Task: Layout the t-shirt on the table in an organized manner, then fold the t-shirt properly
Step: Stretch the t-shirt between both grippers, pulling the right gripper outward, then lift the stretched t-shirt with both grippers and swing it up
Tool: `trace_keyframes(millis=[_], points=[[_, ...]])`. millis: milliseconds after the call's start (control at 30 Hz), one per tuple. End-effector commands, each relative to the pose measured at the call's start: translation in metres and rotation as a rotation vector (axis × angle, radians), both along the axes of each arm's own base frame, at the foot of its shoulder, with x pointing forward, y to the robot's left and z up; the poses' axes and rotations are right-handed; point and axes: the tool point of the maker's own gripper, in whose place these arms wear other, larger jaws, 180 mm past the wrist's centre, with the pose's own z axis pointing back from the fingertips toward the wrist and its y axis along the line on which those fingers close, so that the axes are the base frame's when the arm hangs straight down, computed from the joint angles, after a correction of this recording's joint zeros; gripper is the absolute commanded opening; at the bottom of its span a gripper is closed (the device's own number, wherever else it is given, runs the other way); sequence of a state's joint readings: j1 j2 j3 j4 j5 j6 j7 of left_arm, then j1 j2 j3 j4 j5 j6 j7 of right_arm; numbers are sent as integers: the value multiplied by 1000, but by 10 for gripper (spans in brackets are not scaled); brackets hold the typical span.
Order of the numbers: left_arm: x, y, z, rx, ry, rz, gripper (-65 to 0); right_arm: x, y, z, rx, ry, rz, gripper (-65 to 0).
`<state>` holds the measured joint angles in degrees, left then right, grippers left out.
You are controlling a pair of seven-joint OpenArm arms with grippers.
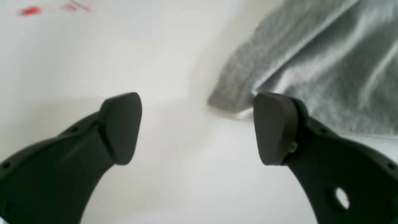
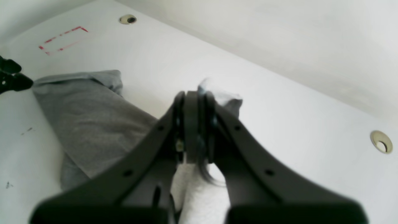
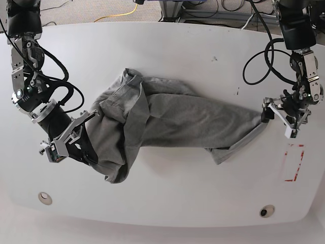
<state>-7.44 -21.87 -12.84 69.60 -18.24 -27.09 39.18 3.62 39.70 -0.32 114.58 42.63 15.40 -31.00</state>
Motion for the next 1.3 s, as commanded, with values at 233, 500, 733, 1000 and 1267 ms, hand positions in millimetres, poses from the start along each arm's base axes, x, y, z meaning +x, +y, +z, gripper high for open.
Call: trace_keyframes(millis=[233,500,733,1000,1267], points=[[18,-17,7,-18,-45,-56,-119,3,2,18,30,-57,1,-650],[15,-27,-1,-10,-22,-91,-135,4,1,19,29,-62,0,-650],[7,-20,-16,-20,22,-64,-333,4,0,20,28,-64,-3,-650],[0,-15,-28,-30,60,-47,-556,5,1,20,34,-64,-4,-650],[10,-18,-7,-9,-3,-68,-650,9,-2,14,58,-49,-27,-650]])
